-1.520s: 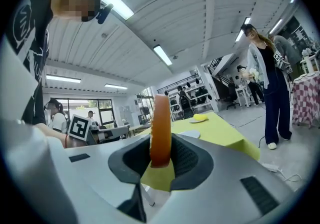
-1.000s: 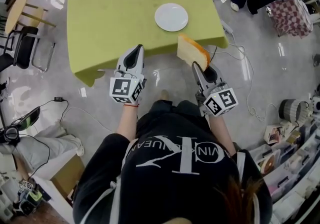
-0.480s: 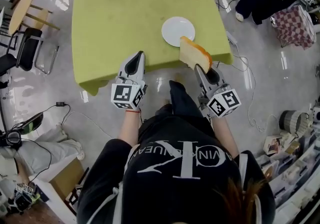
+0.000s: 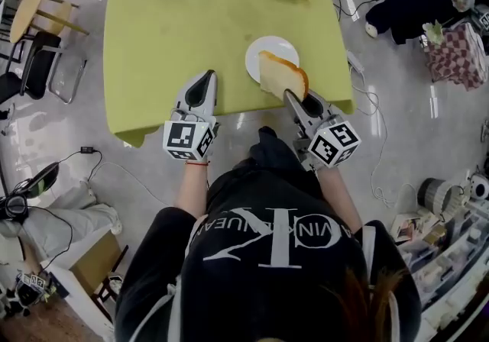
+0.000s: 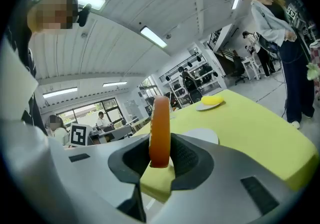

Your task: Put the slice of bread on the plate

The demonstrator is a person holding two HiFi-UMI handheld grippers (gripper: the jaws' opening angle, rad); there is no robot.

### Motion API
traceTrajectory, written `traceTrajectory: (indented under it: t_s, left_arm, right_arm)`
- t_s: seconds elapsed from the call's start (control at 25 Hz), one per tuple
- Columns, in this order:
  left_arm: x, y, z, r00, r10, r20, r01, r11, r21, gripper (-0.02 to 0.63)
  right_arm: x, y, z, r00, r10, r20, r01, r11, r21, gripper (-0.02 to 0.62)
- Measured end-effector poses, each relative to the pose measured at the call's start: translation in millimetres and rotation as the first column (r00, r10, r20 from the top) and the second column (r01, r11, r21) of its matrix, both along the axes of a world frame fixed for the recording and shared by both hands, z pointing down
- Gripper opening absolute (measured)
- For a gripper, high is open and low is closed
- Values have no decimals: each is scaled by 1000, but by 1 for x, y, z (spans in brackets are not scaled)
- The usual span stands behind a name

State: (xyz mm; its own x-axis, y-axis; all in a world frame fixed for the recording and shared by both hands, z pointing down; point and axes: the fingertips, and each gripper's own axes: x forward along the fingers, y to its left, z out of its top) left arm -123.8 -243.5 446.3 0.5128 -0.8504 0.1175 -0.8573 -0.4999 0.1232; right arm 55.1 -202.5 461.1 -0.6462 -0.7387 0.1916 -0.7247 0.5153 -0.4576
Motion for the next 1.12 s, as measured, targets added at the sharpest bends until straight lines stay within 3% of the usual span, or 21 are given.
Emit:
traceTrajectory:
  t_s: [0.36, 0.68, 0.92, 1.12]
  left_arm:
    - [0, -34, 7, 998, -55, -5, 55, 998, -32, 11]
    - [0, -58, 14, 997, -78, -2, 78, 995, -59, 11]
    - [7, -68, 19, 997, -72, -3, 72, 994, -80, 11]
    - [13, -74, 20, 998, -68, -6, 67, 994, -83, 11]
  right_arm:
    - [-8, -46, 17, 991, -71, 110, 88, 984, -154, 100]
    - [-14, -77, 25, 946, -36, 323, 147, 934, -325, 101]
    - [-9, -89, 41, 955, -17, 296, 140, 907, -398, 101]
    - [-6, -90, 59, 989, -77, 125, 123, 895, -428, 144]
